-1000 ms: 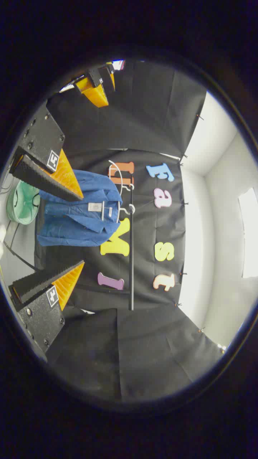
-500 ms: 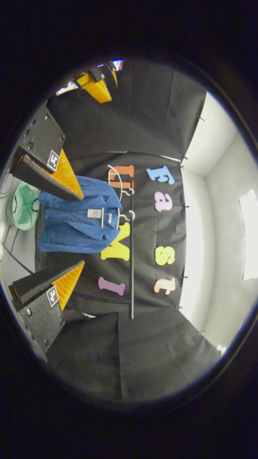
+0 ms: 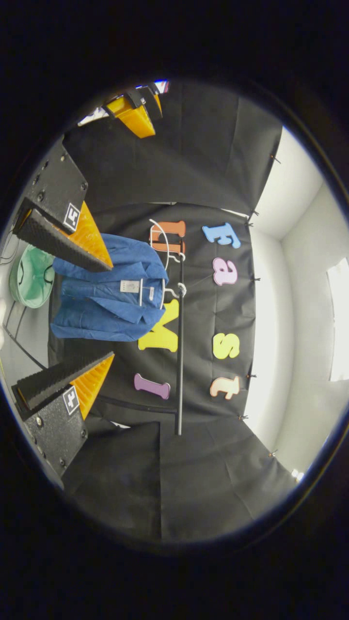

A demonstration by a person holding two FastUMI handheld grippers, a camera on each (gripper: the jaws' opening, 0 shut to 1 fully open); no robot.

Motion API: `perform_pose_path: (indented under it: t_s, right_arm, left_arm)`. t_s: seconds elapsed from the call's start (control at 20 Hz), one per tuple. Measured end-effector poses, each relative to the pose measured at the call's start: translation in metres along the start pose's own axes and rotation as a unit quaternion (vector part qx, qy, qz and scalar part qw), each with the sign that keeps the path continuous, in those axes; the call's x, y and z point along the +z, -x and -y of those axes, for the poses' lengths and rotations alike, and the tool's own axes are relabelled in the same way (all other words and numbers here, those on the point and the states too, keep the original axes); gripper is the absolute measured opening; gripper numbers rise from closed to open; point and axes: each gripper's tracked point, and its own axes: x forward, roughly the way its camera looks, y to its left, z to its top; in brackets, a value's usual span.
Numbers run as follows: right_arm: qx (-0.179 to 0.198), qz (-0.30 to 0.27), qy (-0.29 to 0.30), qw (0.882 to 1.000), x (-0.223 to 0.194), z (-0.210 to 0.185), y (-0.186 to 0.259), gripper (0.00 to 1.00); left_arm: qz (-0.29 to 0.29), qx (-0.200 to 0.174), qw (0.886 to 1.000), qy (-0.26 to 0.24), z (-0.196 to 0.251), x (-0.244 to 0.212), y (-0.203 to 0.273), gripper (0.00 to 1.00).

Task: Grasp the clothes on the hanger with both hands and then place them into the laundry hamper below.

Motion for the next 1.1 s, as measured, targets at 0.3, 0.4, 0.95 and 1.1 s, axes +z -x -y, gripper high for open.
perform_pose_path:
  t_s: [0.3,0.4,0.95,1.1]
  right_arm:
    - [0.006,-0.012,0.001,1.0,-0.015,0.012,-0.047,1.0]
    - [0.012,-0.017,-0.005,1.0,-0.021,0.016,-0.07,1.0]
    - [0.041,-0.021,-0.002,0.999,-0.045,0.055,-0.237,1.0]
    - [0.06,-0.028,0.0,0.998,-0.054,0.053,-0.283,1.0]
  left_arm:
    - [-0.021,0.0,1.0,0.006,0.024,-0.017,-0.036,0.98]
    - [-0.02,0.0,1.0,0.001,0.036,-0.021,-0.052,0.99]
    - [-0.024,-0.018,1.0,-0.009,0.127,-0.065,-0.184,0.98]
    - [-0.037,-0.017,0.999,-0.009,0.146,-0.088,-0.222,0.99]
